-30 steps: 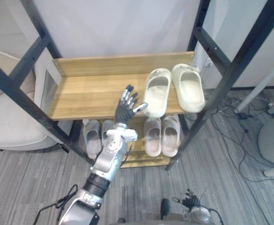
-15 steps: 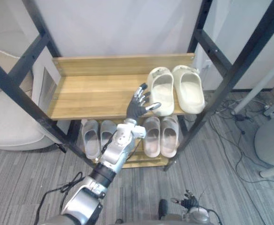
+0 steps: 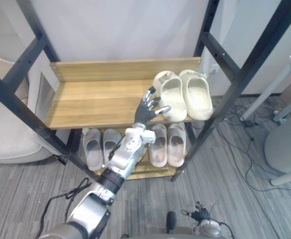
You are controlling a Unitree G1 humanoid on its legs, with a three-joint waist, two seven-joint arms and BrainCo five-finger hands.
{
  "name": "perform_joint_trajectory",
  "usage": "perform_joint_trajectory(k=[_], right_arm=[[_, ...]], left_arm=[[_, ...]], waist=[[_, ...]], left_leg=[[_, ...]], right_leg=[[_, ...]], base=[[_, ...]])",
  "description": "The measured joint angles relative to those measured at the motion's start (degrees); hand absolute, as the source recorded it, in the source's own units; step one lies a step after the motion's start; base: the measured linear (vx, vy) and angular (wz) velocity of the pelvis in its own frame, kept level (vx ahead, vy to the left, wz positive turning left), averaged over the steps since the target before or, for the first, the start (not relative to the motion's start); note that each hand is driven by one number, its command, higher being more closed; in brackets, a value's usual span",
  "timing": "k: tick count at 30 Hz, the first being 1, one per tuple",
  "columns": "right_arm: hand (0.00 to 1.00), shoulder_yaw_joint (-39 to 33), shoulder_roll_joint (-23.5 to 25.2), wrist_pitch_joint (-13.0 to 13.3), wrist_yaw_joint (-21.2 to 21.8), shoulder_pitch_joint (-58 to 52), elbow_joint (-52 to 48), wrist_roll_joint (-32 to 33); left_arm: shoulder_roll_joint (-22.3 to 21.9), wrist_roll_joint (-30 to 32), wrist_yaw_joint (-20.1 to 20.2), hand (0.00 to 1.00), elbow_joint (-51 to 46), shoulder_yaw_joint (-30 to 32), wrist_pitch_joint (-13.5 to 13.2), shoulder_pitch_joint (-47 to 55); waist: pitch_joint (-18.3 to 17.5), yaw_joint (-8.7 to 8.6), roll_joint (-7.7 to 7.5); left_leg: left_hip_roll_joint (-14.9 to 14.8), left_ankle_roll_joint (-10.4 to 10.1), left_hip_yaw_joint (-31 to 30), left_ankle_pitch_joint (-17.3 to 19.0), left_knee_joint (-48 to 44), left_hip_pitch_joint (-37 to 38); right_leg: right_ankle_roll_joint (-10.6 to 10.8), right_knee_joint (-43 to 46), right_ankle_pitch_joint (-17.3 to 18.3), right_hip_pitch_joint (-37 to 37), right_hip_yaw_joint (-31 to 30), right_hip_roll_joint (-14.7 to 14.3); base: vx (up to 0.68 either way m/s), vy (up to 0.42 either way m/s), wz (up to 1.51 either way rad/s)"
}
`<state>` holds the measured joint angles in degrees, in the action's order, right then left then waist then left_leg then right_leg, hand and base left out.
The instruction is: Organize the slippers on the shoe rack
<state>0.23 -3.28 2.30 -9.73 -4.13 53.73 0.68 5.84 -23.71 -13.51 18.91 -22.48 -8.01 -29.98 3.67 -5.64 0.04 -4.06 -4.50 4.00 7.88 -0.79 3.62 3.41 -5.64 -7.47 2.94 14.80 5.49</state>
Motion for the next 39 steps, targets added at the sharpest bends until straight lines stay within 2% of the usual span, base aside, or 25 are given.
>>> perform_joint_trajectory(k=[6, 8, 10, 13, 19, 23, 25, 28, 30, 33, 35, 36, 39], right_arm=[[0.00, 0.04, 0.11, -0.06, 0.24, 0.23, 0.16, 0.08], [0.00, 0.12, 0.07, -0.04, 0.41, 0.67, 1.02, 0.48], [0.00, 0.25, -0.18, -0.11, 0.81, 0.85, 1.25, 0.55], [0.00, 0.64, -0.24, -0.13, 1.20, 1.31, 1.56, 0.54], [0.00, 2.87, -0.06, -0.17, 1.64, 3.12, 3.43, 0.41], [0.00, 3.81, 0.49, -0.15, 1.62, 3.48, 3.44, 0.39], [0.00, 4.60, 0.69, -0.06, 1.64, 3.49, 3.44, 0.35], [0.00, 5.13, 1.06, 0.10, 1.53, 2.98, 3.45, 0.21], [0.00, 5.62, 1.15, 0.73, 1.23, 2.91, 3.41, 0.21], [0.00, 5.53, 1.10, 1.46, 0.65, 2.49, 3.42, 0.18], [0.00, 5.47, 1.07, 1.80, 0.46, 2.22, 3.43, 0.18], [0.00, 5.42, 0.97, 1.85, 0.17, 2.05, 3.64, 0.17], [0.00, 5.30, 1.02, 2.15, -0.01, 2.04, 3.66, 0.18]], left_arm=[[1.39, -0.10, 0.96, 0.00, -11.38, 1.26, 0.09, 9.03], [2.65, -0.64, 2.60, 0.00, -15.43, 0.59, 0.04, 11.79], [3.36, -2.35, 5.03, 0.00, -21.57, -1.58, -0.15, 15.77], [4.72, -4.93, 8.48, 0.00, -25.35, -6.25, -0.16, 20.21], [4.74, -6.79, 14.20, 0.00, -24.86, -11.27, 0.33, 28.79], [4.75, -5.20, 15.34, 0.00, -16.30, -10.67, 1.59, 33.30], [4.77, -0.36, 15.27, 0.00, -11.52, -10.19, 1.59, 35.45], [3.95, 7.18, 14.92, 0.00, 4.01, -8.52, 1.63, 36.90], [2.08, 11.21, 14.03, 0.00, 14.75, -4.38, 1.93, 36.62], [1.40, 16.15, 11.14, 0.00, 25.84, 0.91, 2.41, 36.14], [1.22, 18.86, 9.64, 0.00, 30.21, 3.48, 2.61, 35.80], [1.18, 21.89, 8.05, 0.00, 33.66, 6.67, 2.77, 34.36], [0.84, 24.60, 5.56, 0.00, 37.50, 11.39, 3.50, 33.42]], waist=[[0.01, -0.12, 0.02], [-0.01, 0.04, 0.01], [-0.02, 1.46, 0.00], [-0.03, 2.30, 0.06], [-0.20, 2.69, 0.19], [-0.27, 3.08, 0.32], [-0.24, 3.26, 0.25], [-0.12, 4.06, -0.22], [0.24, 4.45, -0.71], [0.63, 4.72, -1.33], [0.74, 4.73, -1.51], [0.85, 5.20, -1.72], [0.96, 5.40, -1.76]], left_leg=[[-0.12, 0.02, -1.86, -0.04, -0.27, -0.46], [-0.15, 0.02, -2.43, -0.05, -0.33, -0.38], [0.09, 0.22, -2.94, -0.18, -0.34, -0.55], [0.37, 0.40, -4.02, -0.29, -0.44, -0.52], [1.13, 0.63, -6.34, -0.85, -0.33, -0.60], [1.05, 0.39, -8.20, -1.50, -0.34, -1.16], [1.04, 0.32, -8.69, -1.67, -0.36, -1.30], [0.99, 0.28, -9.46, -1.70, -0.32, -0.41], [0.98, 0.15, -9.60, -1.80, -0.35, -0.47], [0.94, 0.01, -10.22, -1.95, -0.35, -0.39], [0.93, -0.03, -10.94, -1.97, -0.27, -0.12], [0.83, -0.07, -11.27, -1.98, -0.09, 0.53], [0.75, -0.08, -11.19, -1.98, 0.08, 0.47]], right_leg=[[0.02, 0.01, 0.08, -0.65, 1.94, 0.05], [0.02, 0.01, 0.08, -1.07, 2.50, 0.07], [0.02, 0.01, 0.08, -1.16, 3.02, 0.32], [0.02, 0.01, 0.08, -1.89, 3.92, 0.61], [0.35, 0.01, 0.98, -3.11, 6.03, 1.48], [0.22, 0.03, 1.07, -3.38, 7.85, 1.46], [0.22, 0.03, 1.08, -3.59, 8.31, 1.47], [0.25, 0.02, 1.64, -5.25, 8.75, 1.41], [0.24, 0.03, 1.67, -5.26, 8.76, 1.40], [0.19, 0.04, 2.01, -5.71, 9.19, 1.35], [0.26, 0.04, 2.46, -6.38, 9.82, 1.36], [0.54, 0.05, 2.94, -7.13, 10.19, 1.28], [0.36, 0.36, 3.05, -6.93, 10.10, 1.19]], base=[[0.00, 0.000, 0.15], [0.01, 0.006, 0.16], [0.00, 0.013, 0.12], [-0.01, 0.014, 0.17], [-0.02, 0.011, 0.20], [-0.01, -0.014, 0.22], [-0.02, -0.009, 0.21], [-0.04, 0.000, 0.13], [-0.02, 0.002, 0.01], [-0.03, -0.002, 0.10], [0.00, -0.009, 0.20], [0.01, -0.006, 0.11], [0.01, 0.000, 0.02]])
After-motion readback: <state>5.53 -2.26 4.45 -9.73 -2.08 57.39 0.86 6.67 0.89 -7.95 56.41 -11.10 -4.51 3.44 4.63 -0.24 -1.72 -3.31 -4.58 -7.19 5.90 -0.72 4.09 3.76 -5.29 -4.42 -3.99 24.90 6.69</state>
